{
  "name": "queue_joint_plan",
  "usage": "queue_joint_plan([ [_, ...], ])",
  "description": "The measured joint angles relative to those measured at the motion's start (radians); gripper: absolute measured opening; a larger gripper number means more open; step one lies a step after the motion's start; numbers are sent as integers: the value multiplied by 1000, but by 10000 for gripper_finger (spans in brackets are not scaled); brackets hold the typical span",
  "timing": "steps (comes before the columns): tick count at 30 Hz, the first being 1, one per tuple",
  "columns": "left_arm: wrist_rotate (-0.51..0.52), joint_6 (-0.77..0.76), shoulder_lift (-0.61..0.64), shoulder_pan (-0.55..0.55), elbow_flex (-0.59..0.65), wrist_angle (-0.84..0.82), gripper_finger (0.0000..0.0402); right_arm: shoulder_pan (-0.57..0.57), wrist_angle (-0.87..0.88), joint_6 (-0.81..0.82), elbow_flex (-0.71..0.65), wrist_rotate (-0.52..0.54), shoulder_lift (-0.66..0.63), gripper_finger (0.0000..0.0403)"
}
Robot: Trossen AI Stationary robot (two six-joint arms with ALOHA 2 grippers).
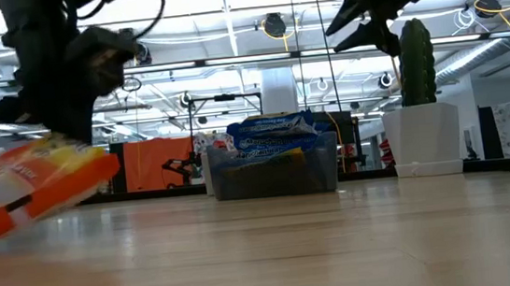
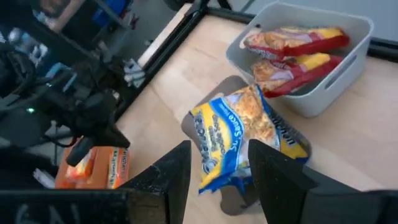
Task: Sort Maruchan noodles
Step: Put the orange noodle pack into the orange bin
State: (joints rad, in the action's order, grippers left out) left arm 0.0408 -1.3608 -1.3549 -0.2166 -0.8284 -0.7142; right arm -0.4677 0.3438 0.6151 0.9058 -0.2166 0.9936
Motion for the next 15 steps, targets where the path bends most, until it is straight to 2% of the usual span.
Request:
queue_joint_plan([
  [9,105,147,235,122,0,-13,1,131,-158,190,0,99,0,155],
  [15,114,333,314,211,-1,14,1,302,-235,250,2,345,18,155],
])
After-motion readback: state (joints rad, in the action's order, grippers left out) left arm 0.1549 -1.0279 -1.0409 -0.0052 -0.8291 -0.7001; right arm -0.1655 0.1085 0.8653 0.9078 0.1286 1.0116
